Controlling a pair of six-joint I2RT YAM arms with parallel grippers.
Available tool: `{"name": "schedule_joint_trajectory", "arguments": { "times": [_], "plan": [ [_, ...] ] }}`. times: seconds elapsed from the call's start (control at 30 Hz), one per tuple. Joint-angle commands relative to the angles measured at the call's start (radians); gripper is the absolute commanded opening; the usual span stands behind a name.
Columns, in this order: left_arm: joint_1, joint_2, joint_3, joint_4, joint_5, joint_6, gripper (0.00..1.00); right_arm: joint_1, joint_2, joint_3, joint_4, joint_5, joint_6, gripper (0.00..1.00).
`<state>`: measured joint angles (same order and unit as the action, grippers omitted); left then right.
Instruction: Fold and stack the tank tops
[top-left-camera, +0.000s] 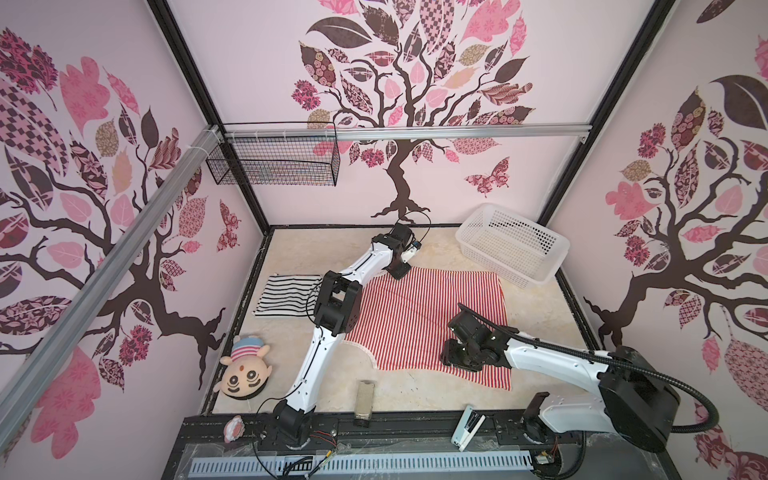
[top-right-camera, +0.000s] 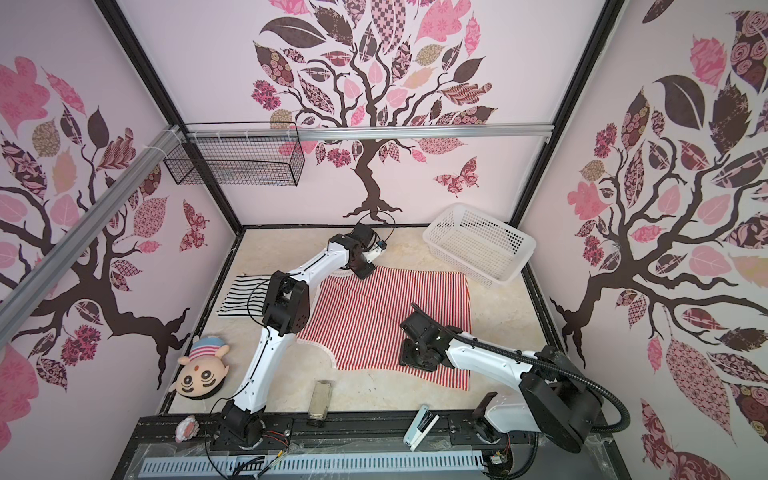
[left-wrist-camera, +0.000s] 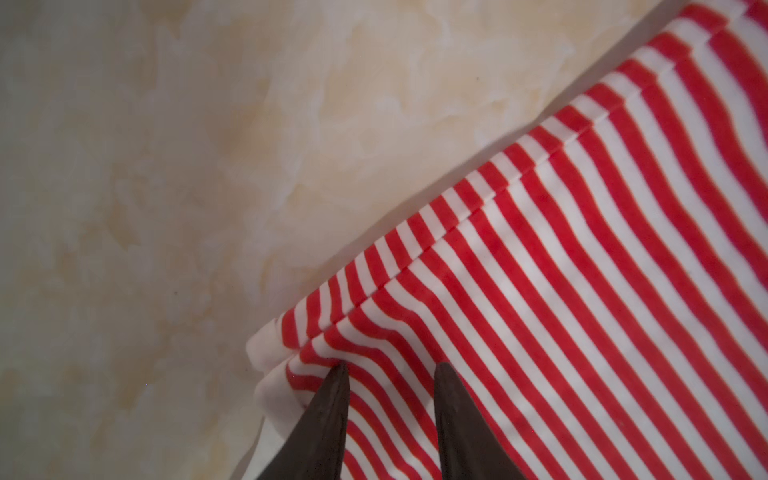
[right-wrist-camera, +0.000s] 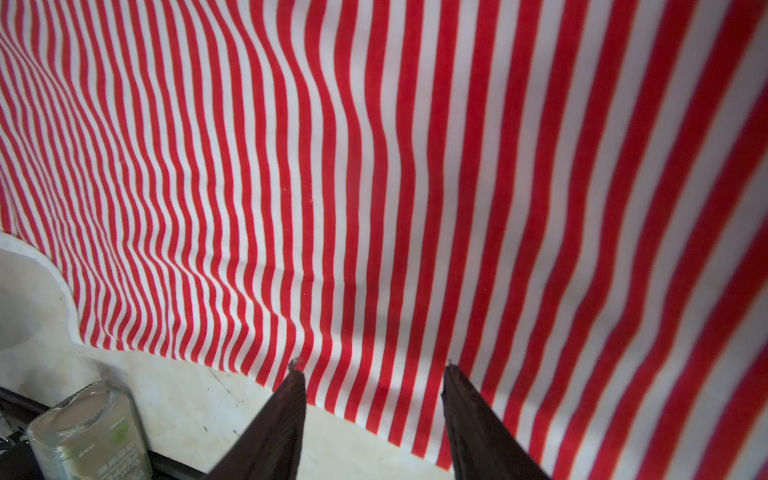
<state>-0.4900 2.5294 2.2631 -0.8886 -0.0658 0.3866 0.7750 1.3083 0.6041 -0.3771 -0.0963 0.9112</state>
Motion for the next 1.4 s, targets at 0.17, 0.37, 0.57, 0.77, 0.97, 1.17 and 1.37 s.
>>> {"name": "schedule_joint_trajectory", "arguments": {
  "times": [0.17, 0.37, 0.57, 0.77, 0.97, 1.17, 1.37],
  "plan": [
    [0.01, 0.093, 0.087, 0.091, -0.185, 0.015, 0.4, 0.047, 0.056, 0.059, 0.008, 0.029, 0.037, 0.56],
    [0.044, 0.029, 0.033, 0.129, -0.188, -0.03, 0.4, 0.08, 0.105, 0.095, 0.012, 0.036, 0.042, 0.56],
    [0.082, -0.223, -0.219, 0.181, -0.068, -0.065, 0.4, 0.079, 0.079, 0.132, -0.069, 0.11, 0.023, 0.57],
    [0.097, -0.547, -0.615, 0.232, 0.03, -0.032, 0.4, 0.049, 0.001, 0.109, -0.131, 0.151, 0.023, 0.59],
    [0.113, -0.725, -0.883, 0.242, 0.064, 0.029, 0.41, -0.062, -0.065, 0.056, -0.156, 0.14, -0.013, 0.59],
    [0.113, -0.753, -1.017, 0.233, 0.088, 0.023, 0.4, -0.231, -0.156, 0.018, -0.155, 0.154, -0.085, 0.6],
    [0.113, -0.749, -1.102, 0.265, 0.112, 0.004, 0.4, -0.36, -0.098, 0.035, -0.152, 0.15, -0.167, 0.59]
  ]
}}
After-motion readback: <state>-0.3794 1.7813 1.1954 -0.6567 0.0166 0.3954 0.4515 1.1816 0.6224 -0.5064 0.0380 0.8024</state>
